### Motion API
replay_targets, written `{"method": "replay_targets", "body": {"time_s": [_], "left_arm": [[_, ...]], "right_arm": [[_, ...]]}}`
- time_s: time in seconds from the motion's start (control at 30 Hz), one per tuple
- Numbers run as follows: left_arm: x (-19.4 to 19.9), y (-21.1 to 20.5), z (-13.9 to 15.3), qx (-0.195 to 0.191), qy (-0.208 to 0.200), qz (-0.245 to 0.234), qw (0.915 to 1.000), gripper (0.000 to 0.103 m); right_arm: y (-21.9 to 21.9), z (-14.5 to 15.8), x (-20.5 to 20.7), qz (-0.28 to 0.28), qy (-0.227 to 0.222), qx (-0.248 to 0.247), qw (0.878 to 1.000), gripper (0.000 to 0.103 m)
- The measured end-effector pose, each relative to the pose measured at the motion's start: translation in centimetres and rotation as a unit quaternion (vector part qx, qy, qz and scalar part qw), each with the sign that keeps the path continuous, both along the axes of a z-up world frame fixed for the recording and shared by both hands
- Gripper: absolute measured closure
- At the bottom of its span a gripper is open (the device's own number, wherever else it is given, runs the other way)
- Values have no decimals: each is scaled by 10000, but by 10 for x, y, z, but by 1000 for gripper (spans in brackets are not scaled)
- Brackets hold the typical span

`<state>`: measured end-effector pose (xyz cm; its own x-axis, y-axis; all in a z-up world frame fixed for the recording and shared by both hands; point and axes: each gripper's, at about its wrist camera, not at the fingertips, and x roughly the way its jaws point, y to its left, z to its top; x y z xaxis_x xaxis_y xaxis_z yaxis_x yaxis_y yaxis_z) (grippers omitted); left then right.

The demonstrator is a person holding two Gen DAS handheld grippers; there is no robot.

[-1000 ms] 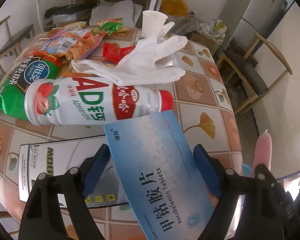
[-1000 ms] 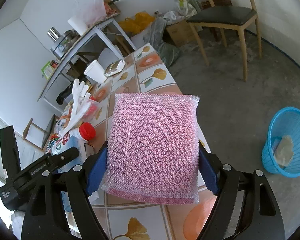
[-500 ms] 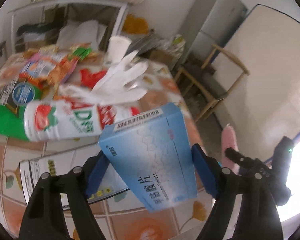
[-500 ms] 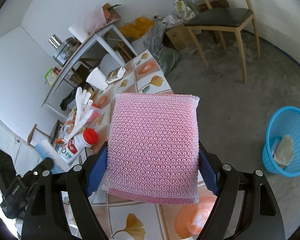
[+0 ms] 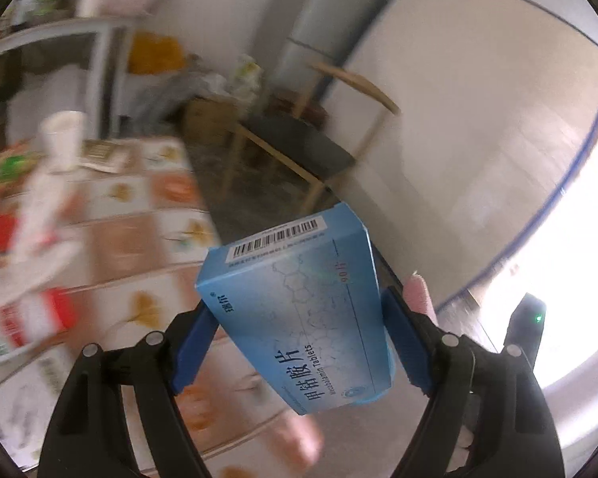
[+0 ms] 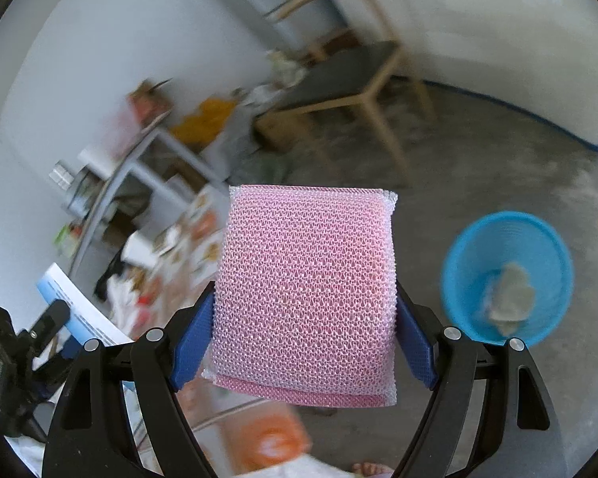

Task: Collect trash
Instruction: 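Open the right gripper to drop the pink sponge into the wastebasket, then move both tools back toward the table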

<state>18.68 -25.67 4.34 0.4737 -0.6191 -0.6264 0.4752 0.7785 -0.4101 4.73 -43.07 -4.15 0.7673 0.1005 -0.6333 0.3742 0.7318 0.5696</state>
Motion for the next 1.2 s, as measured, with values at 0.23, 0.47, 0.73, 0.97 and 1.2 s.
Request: {"method": "replay_targets", "body": {"time_s": [0.23, 0.47, 0.73, 0.97, 1.2], "left_arm": [[19, -127, -43, 376, 523, -801, 9947, 25], [31, -232, -92, 479, 879, -1144, 9884, 16], [28, -274, -122, 425, 1136, -1482, 9815, 8], [28, -259, -105, 82, 1220, -1614, 9793, 8], [18, -205, -58, -296, 665, -1697, 9828, 8]], "right_arm": [[-77, -43, -19, -758, 485, 440, 9950, 26], [-138, -94, -18, -1396, 675, 967, 9832, 22], [-182, -156, -23, -1962, 1076, 1415, 9643, 21], [-187, -157, -32, -2058, 1071, 1353, 9633, 20], [-179, -138, -39, -1970, 840, 1026, 9714, 20]]}}
